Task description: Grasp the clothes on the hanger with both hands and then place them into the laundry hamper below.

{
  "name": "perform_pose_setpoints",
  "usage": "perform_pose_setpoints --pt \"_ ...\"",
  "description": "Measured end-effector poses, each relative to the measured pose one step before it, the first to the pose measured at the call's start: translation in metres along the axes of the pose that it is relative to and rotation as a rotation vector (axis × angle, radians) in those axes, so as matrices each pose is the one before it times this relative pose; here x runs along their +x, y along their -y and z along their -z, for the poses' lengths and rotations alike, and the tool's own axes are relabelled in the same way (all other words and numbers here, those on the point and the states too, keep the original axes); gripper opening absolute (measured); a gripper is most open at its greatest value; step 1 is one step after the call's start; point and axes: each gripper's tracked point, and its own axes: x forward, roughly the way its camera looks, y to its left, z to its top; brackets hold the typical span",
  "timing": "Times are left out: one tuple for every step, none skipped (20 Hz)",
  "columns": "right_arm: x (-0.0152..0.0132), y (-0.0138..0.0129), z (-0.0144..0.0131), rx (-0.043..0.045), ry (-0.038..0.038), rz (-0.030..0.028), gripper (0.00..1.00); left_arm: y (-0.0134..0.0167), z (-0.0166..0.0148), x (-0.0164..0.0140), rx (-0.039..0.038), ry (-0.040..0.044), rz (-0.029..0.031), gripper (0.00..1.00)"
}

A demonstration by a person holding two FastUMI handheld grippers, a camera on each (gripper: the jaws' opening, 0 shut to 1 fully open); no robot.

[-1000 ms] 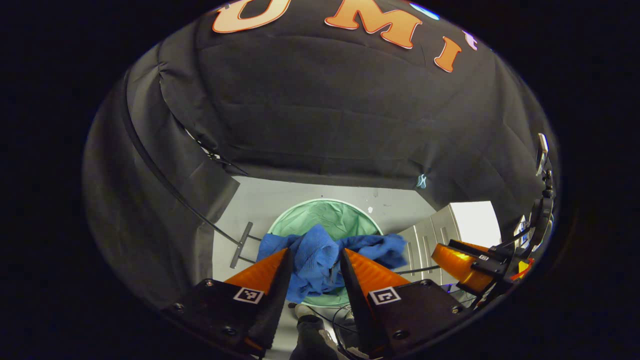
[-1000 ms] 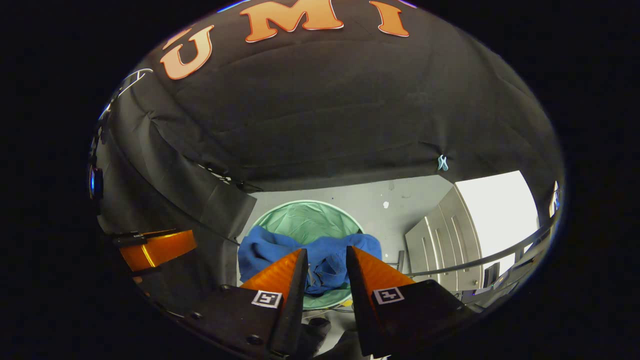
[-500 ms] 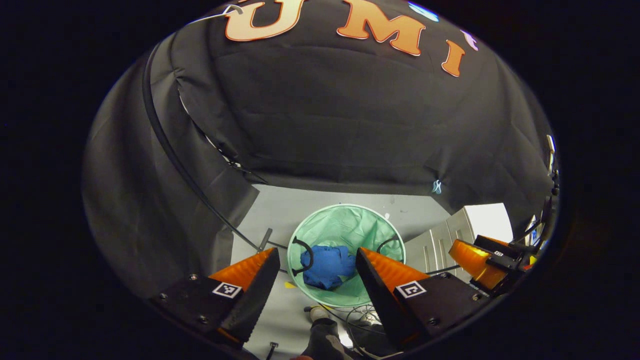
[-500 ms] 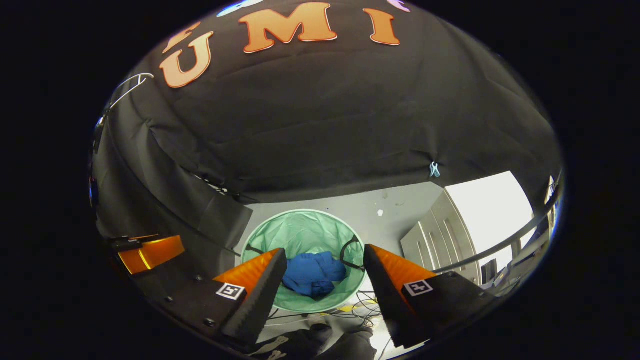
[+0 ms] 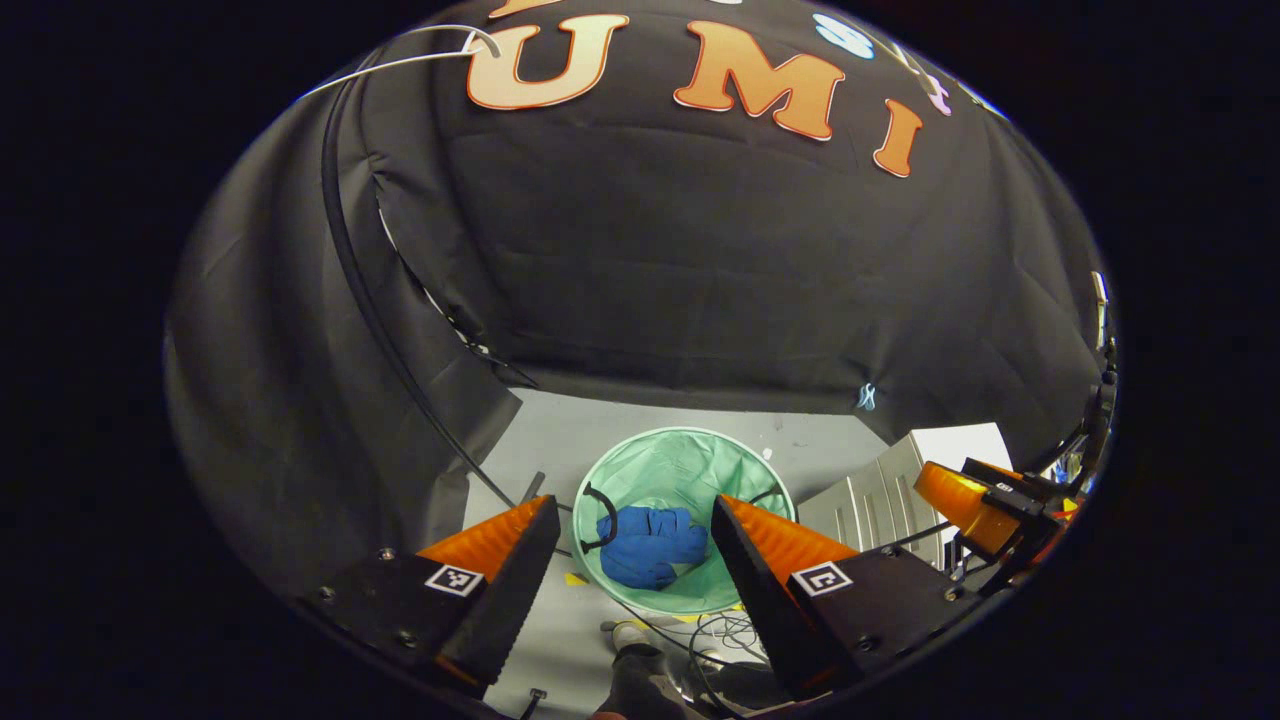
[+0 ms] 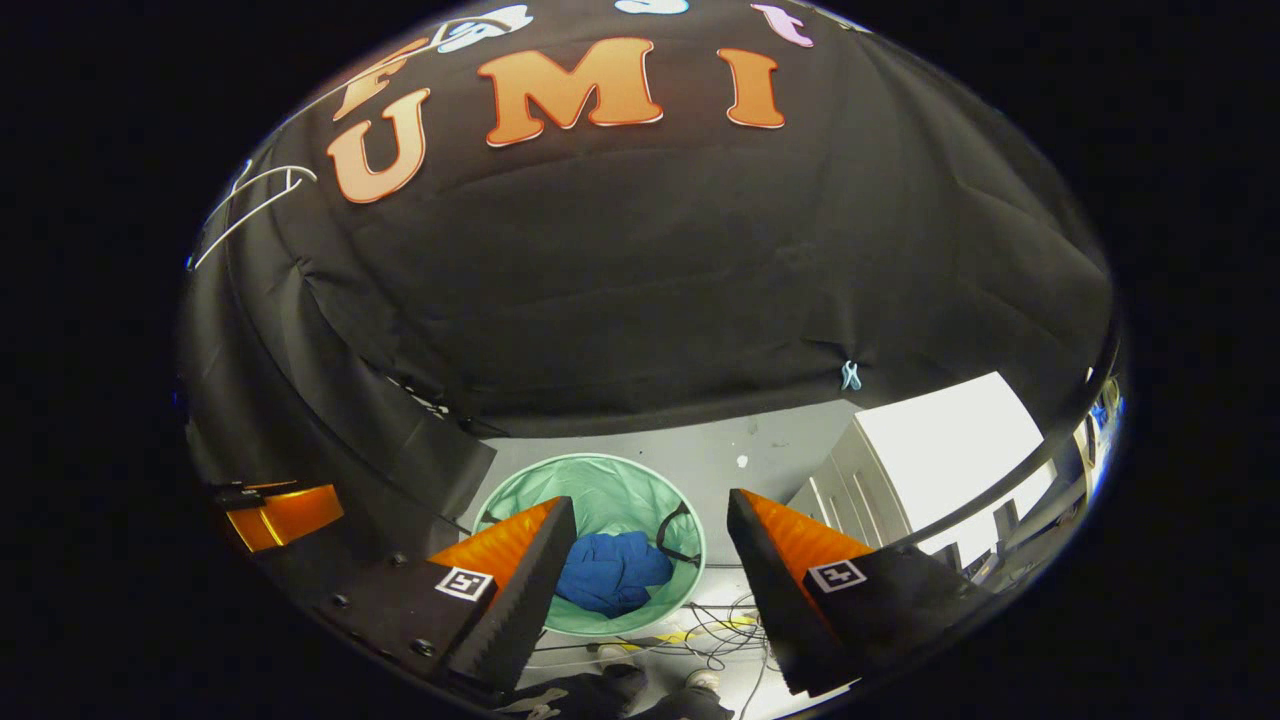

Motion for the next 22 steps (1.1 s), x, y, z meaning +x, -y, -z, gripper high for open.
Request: perform_pose_setpoints --pt "-0.0067 0.00625 -0.00458 -0.00294 0.01149 0.0004 0.99 0.00342 -0.00192 -0.00772 -0.00497 0.0092 -0.0032 0.97" --pt "-0.00687 0.00569 -0.0043 -0.00612 0.01271 -0.0011 0.99 0.00612 -0.00108 -0.00584 -0.00564 0.01171 0.00002 0.97" --pt "-0.00756 0.00712 -0.00353 -0.0093 0.01361 -0.00017 0.99 0.0048 -0.00337 -0.00695 -0.00386 0.01409 -0.00144 0.97" --pt "-0.00704 0.00613 -0.00439 -0.00641 0.0201 -0.00147 0.99 0.00479 -0.00205 -0.00782 -0.0021 0.01522 -0.0051 0.97" --pt "-0.00787 0.00559 -0.00625 -0.00391 0.01906 -0.00208 0.99 0.00393 -0.00248 -0.0081 0.00071 0.01489 -0.00792 0.97" --pt "-0.00841 0.00618 -0.00503 -0.00391 0.01695 -0.00254 0.99 0.00528 -0.00236 -0.0086 0.00462 0.01686 -0.00487 0.97" --pt "-0.01055 0.00602 -0.0049 -0.00268 0.02066 -0.00505 0.99 0.00285 -0.00234 -0.00956 0.00479 0.01662 -0.00514 0.97" --pt "-0.00935 0.00369 -0.00561 -0.00405 0.01791 -0.00519 0.99 0.00397 -0.00121 -0.0094 0.00145 0.01579 -0.00496 0.97" --pt "-0.01135 0.005 -0.0033 0.00154 0.011 -0.00864 0.99 0.00494 -0.00364 -0.01064 -0.00273 0.01675 -0.00224 0.97" --pt "-0.01056 0.00323 -0.0053 0.00102 0.01375 -0.00863 0.99 0.00433 -0.00321 -0.01011 -0.00448 0.01582 -0.00382 0.97" --pt "-0.01162 0.0059 -0.00426 -0.01248 0.01026 -0.00295 0.99 0.00354 -0.00367 -0.01111 -0.00363 0.01494 -0.00437 0.97" --pt "-0.01134 0.00532 -0.00721 -0.01723 0.02068 -0.00217 0.99 0.00377 -0.00467 -0.0118 -0.00254 0.02279 -0.00435 0.97" --pt "-0.01136 0.0065 -0.00668 -0.02347 0.01754 -0.00037 0.99 0.00267 -0.00849 -0.01124 -0.00377 0.02693 -0.00566 0.97" --pt "-0.01075 0.00193 -0.00689 -0.01286 0.01938 -0.01228 0.99 0.00119 -0.00754 -0.01512 -0.00514 0.02745 -0.00478 0.97" --pt "-0.0102 -0.00353 -0.00755 -0.00377 0.02208 -0.01773 0.99 0.00175 -0.00838 -0.01061 -0.00516 0.02899 -0.0047 0.97" --pt "-0.00958 0.00073 -0.00762 -0.00655 0.01749 -0.01188 0.98 0.00279 -0.01036 -0.01475 -0.00453 0.03149 -0.00557 0.97" --pt "-0.00786 -0.00022 -0.0065 -0.00209 0.01685 -0.01435 0.98 0.00012 -0.00882 -0.01189 -0.00232 0.02674 -0.0058 0.97" --pt "-0.00879 -0.00134 -0.00905 0.00219 0.01919 -0.01458 0.99 0.00169 -0.00745 -0.00845 -0.00259 0.02565 -0.00484 0.97" --pt "-0.00675 -0.00098 -0.00964 0.00657 0.01891 -0.0123 0.99 -0.00081 -0.01075 -0.01212 -0.00171 0.03108 -0.00496 0.96" --pt "-0.00831 -0.00039 -0.01009 0.00881 0.01645 -0.00991 0.99 -0.00146 -0.01174 -0.01201 -0.00148 0.0287 -0.00455 0.97" --pt "-0.00777 -0.00047 -0.01167 0.00371 0.02246 -0.01138 0.99 -0.00072 -0.01192 -0.00856 -0.00246 0.02914 -0.00462 0.96" --pt "-0.00801 0.00032 -0.01464 -0.00684 0.02319 -0.00749 1.0 0.00117 -0.01232 -0.00762 -0.00461 0.03529 -0.00173 0.96"
